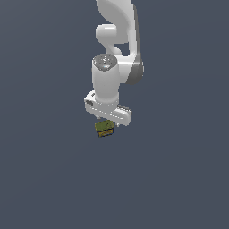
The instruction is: Pick up the object and move it to a goal position.
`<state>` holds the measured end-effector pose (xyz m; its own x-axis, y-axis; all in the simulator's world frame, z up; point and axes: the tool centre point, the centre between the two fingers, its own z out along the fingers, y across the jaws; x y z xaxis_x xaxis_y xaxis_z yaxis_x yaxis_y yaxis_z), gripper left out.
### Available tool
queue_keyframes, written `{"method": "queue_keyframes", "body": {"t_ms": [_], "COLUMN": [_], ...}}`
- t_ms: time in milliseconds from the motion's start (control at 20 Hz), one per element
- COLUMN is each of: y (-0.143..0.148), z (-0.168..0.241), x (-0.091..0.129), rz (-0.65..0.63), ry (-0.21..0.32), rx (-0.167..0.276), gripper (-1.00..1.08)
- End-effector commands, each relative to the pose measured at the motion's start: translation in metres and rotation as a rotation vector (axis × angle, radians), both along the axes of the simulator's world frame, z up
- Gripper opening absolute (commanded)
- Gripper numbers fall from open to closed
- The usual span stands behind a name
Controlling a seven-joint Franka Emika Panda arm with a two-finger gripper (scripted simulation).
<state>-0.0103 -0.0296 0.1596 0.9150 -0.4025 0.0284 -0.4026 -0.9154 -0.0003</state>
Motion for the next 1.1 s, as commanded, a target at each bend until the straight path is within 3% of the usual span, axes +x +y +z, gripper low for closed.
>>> {"method": "queue_keyframes", "body": {"t_ms": [0,1050], "y": [-0.002,-0.019], "z": [-0.005,-0.041], "x": [-0.002,-0.023], "rz": [-0.076,-0.696], "ry": [0.002,0.017], "rx": [0.004,0.022], "gripper": [1.00,1.00]}}
